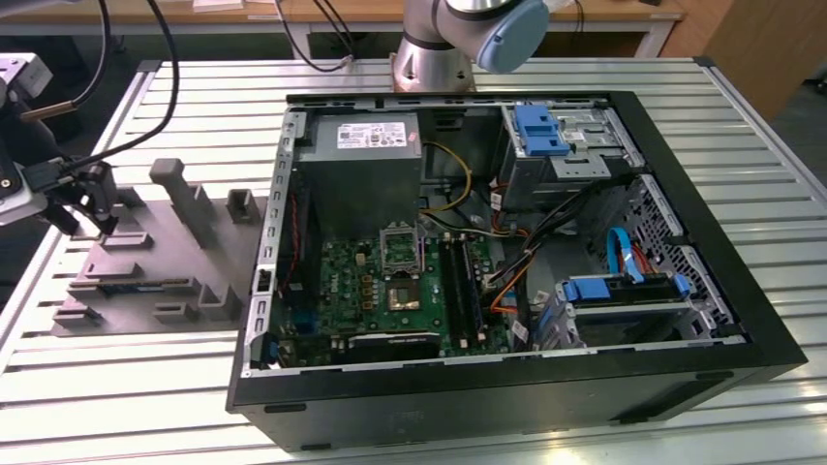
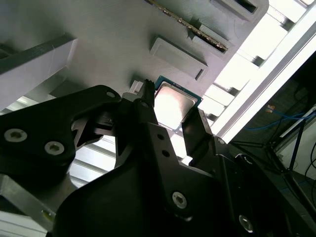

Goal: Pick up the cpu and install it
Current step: 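Pick up the cpu and move it towards the insertion slot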

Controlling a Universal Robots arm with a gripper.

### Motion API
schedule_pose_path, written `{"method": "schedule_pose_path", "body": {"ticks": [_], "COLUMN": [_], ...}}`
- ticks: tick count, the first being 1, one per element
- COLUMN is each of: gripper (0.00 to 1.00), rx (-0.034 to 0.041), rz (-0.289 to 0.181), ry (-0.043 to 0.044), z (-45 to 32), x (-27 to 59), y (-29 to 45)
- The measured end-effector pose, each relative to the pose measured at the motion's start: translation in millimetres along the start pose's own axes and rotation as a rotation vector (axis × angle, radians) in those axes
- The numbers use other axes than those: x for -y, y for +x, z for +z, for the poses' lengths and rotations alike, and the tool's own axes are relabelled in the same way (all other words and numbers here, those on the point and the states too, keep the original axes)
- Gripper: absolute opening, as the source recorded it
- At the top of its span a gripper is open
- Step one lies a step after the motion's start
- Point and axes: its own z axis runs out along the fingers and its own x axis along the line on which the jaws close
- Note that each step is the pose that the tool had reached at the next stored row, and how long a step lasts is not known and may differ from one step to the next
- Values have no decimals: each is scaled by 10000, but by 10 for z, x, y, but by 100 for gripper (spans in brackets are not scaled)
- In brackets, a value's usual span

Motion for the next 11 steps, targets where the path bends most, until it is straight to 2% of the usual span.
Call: {"method": "schedule_pose_path", "body": {"ticks": [11], "gripper": [47], "rx": [0], "rz": [0], "ry": [0], "z": [-36], "x": [-2], "y": [-1]}}
